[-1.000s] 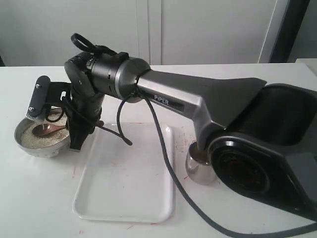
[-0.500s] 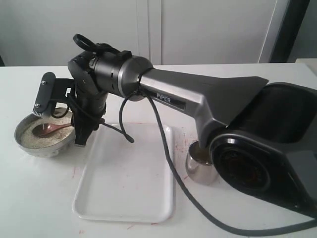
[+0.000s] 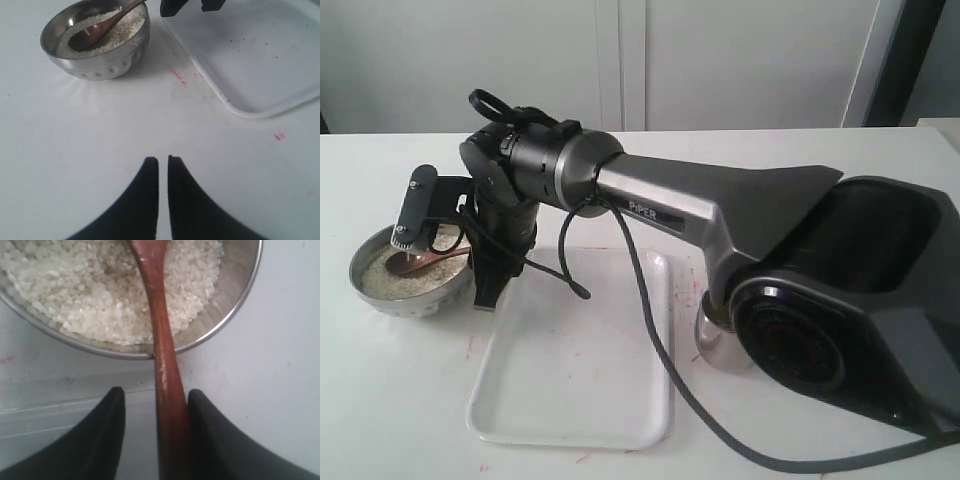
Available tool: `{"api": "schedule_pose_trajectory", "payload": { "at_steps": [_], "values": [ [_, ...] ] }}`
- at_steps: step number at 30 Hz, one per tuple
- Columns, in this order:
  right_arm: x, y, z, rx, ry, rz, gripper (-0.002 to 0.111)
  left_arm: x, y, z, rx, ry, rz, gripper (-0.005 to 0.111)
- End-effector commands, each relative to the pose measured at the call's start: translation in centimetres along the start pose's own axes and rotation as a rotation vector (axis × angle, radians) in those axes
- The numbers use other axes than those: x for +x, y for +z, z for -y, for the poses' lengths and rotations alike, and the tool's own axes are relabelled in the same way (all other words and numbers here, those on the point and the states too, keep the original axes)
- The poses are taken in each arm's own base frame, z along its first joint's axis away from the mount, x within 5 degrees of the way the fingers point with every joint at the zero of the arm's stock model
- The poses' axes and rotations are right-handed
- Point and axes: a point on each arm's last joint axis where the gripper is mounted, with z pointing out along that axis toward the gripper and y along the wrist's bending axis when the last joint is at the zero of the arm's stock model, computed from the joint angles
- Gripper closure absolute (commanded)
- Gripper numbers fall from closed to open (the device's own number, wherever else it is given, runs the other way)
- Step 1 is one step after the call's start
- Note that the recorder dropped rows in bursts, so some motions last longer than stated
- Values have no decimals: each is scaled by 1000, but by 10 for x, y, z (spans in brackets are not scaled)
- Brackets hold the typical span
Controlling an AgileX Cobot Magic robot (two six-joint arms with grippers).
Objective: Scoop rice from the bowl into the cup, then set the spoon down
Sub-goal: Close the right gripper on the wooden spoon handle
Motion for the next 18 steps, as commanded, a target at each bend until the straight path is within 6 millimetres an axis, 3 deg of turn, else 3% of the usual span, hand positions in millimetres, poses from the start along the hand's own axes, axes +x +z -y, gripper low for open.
{"api": "schedule_pose_trajectory", "payload": {
  "at_steps": [1, 18],
  "values": [
    [2, -3, 4, 2, 15, -2, 70, 2, 0, 1, 11, -5, -3, 92],
    [-1, -15, 8, 12, 17, 8, 71, 2, 0, 1, 11, -5, -3, 92]
  ]
}}
